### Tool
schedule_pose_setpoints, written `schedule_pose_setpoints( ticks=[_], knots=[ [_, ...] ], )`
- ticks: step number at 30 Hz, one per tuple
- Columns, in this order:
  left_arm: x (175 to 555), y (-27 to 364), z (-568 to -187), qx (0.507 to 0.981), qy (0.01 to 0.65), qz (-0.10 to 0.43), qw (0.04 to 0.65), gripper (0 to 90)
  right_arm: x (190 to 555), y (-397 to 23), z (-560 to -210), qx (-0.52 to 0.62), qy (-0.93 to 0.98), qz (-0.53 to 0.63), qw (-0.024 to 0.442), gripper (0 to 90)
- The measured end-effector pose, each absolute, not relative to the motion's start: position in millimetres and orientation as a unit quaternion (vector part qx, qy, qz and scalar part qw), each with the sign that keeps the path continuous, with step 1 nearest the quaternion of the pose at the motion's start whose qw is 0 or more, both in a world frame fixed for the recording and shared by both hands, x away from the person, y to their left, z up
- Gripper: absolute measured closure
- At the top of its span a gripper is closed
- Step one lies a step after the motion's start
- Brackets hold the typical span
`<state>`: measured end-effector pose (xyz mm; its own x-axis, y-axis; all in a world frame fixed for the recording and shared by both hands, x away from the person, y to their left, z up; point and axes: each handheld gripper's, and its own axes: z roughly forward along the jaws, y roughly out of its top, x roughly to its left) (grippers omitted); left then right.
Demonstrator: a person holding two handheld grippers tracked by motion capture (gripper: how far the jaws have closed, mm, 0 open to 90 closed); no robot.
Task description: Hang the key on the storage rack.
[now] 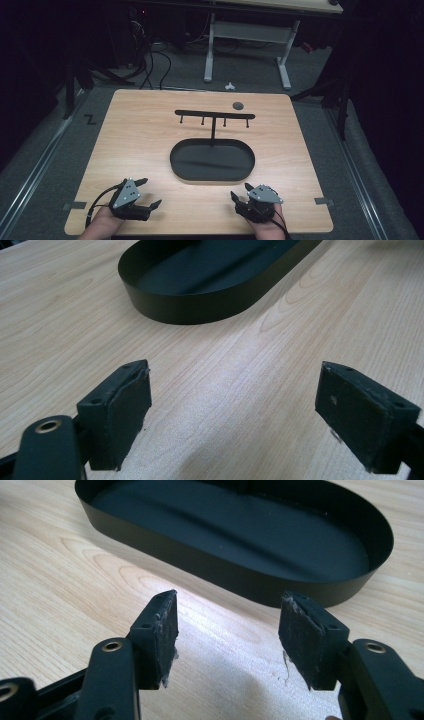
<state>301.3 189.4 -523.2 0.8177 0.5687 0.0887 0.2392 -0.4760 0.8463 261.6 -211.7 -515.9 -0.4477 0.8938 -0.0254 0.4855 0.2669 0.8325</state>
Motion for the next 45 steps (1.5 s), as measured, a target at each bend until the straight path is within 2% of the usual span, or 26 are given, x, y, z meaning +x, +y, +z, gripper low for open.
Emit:
schedule_pose_setpoints(
  ticks=[16,21,27,28,34,45],
  knots=[
    [301.6,190.9,-522.8,0.836,0.240,0.181,0.459,15.3,261.9,-212.4,-510.6,0.462,0.761,0.362,0.277,39.1],
    [300.6,191.9,-522.5,0.834,0.240,0.183,0.461,15.3,260.6,-207.2,-507.0,0.450,0.774,0.350,0.275,30.8],
    [299.2,192.2,-522.4,0.831,0.242,0.188,0.464,15.2,261.8,-195.5,-503.3,0.442,0.792,0.334,0.258,24.6],
    [299.2,192.8,-522.3,0.830,0.244,0.189,0.465,15.2,262.9,-193.3,-503.8,0.445,0.794,0.324,0.259,20.4],
    [299.1,193.2,-522.3,0.829,0.242,0.188,0.467,15.3,269.6,-195.5,-504.7,0.468,0.793,0.318,0.229,16.0],
    [299.3,193.1,-522.2,0.831,0.240,0.185,0.466,15.3,278.5,-193.6,-515.7,0.480,0.810,0.272,0.199,16.0]
  ],
)
